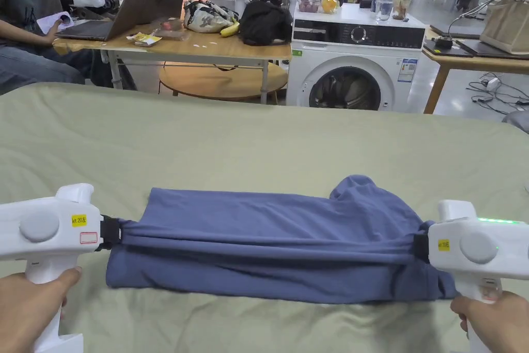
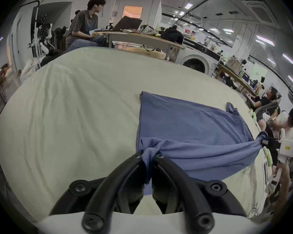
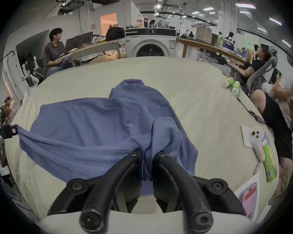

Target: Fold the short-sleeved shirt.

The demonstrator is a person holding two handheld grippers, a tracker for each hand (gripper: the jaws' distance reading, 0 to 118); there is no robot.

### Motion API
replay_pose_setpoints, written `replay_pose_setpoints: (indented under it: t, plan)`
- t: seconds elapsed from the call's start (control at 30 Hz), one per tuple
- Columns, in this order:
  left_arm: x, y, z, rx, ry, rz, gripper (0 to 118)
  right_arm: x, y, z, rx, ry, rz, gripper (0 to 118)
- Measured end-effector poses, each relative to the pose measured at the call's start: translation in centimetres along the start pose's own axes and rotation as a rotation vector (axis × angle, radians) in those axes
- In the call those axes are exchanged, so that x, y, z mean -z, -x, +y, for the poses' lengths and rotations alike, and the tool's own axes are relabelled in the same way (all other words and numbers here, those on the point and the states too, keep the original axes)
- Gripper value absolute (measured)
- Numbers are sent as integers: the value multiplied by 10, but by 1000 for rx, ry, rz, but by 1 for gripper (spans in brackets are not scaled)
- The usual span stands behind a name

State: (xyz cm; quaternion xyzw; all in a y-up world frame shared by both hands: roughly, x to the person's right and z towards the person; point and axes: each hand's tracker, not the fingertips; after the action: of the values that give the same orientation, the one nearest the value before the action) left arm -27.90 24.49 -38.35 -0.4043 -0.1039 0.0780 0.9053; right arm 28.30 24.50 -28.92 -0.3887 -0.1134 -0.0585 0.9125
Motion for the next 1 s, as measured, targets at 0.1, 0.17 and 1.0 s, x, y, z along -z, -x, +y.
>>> replay_pose_setpoints:
  t: [0.1,0.17,1.0]
  plan:
    - [22,-1,5,9,34,21,1,22,2,4,-4,9,5,8]
    - [32,-3,7,14,56,28,1,34,5,6,-11,10,-3,9]
    - [-54,-53,-62,120,-316,-25,8,-63,59,-49,-60,-418,-49,0]
